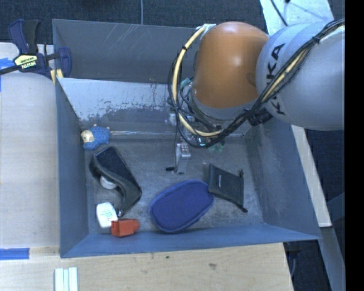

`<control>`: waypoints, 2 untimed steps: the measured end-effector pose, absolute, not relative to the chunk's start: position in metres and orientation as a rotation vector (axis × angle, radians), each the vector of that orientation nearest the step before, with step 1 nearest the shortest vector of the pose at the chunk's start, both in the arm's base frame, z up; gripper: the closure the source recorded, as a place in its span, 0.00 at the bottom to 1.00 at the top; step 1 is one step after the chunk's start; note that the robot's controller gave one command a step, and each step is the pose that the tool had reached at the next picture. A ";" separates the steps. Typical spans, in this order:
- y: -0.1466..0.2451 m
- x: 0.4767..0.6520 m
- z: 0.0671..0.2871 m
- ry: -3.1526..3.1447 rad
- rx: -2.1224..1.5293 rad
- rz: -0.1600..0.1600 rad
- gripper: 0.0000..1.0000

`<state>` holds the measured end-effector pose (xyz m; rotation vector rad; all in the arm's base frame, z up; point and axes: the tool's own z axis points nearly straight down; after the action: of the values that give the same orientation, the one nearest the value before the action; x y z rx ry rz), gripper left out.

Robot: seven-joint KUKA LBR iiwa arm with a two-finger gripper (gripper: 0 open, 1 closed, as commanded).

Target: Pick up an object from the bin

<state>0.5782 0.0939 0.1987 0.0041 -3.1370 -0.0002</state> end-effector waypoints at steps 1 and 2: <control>0.212 0.535 0.119 -3.134 -0.138 -0.004 0.00; 0.171 0.567 0.075 -3.115 -0.371 -0.001 0.00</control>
Offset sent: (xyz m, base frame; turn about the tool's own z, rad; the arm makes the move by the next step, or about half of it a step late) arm -0.0408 0.1126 -0.0766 0.0980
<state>0.5670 0.1711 0.0750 -0.3715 -3.1154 -0.0011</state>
